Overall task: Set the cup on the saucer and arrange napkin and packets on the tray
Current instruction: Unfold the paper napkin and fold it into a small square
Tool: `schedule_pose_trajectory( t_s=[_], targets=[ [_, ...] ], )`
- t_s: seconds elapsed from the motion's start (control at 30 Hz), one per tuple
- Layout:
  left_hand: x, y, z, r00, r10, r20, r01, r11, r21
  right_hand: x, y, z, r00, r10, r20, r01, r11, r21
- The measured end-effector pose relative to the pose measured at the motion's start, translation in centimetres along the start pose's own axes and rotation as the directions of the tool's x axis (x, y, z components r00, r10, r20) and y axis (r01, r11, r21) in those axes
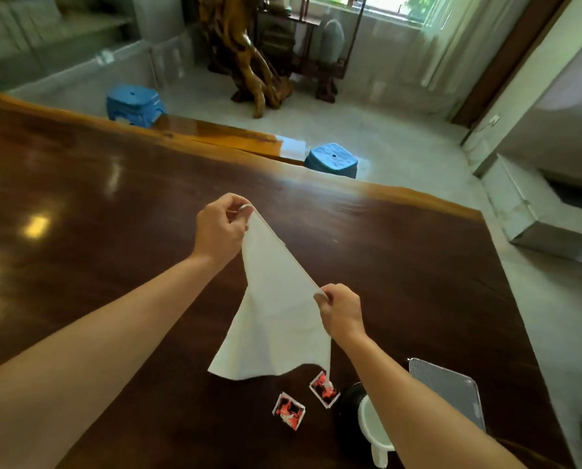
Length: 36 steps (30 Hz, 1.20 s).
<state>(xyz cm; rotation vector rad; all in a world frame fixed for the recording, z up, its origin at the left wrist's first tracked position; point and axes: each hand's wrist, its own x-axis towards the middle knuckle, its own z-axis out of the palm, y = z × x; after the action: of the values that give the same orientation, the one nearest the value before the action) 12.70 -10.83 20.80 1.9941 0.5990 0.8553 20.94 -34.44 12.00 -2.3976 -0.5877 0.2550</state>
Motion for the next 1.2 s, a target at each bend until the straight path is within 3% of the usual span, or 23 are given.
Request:
schedule_pose_trajectory(
  t_s=[0.33,0.53,0.63,0.73,0.83,0.97,1.2],
  targets=[
    [3.6,3.2,-5.0,0.988,0.037,-0.149,-0.043,0.998,-0.035,5.8,-1.4,-8.5,0.968,-0.113,-0.224,0.101,0.993,-0.064],
    [4.9,3.1,-7.1,0.970,0.016,-0.243,-0.012,1.000,0.019,7.7,-4.7,-12.1,0.817,-0.326,-0.476,0.306,0.944,-0.120],
    [5.8,2.2,-8.3,0.952,-0.036,-0.305,0.045,0.999,0.024,8.1,-4.7,-12.8,0.810,-0.378,-0.447,0.326,0.926,-0.192],
    [6.4,0.4,-9.1,0.945,-0.089,-0.316,0.124,0.988,0.092,9.0,-3.0,-12.5,0.875,-0.327,-0.358,0.259,0.939,-0.226],
    [7.1,-0.9,-9.4,0.962,-0.069,-0.263,0.136,0.960,0.246,10.2,-2.4,-12.1,0.914,-0.296,-0.277,0.220,0.936,-0.275],
    [9.6,-0.7,-9.8,0.974,-0.057,-0.221,0.127,0.939,0.319,12.9,-4.5,-13.7,0.905,-0.323,-0.277,0.212,0.907,-0.365],
    [16.6,3.5,-11.6,0.962,-0.097,-0.254,0.091,0.995,-0.035,17.2,-9.9,-21.4,0.803,-0.426,-0.418,0.283,0.888,-0.362]
  ],
)
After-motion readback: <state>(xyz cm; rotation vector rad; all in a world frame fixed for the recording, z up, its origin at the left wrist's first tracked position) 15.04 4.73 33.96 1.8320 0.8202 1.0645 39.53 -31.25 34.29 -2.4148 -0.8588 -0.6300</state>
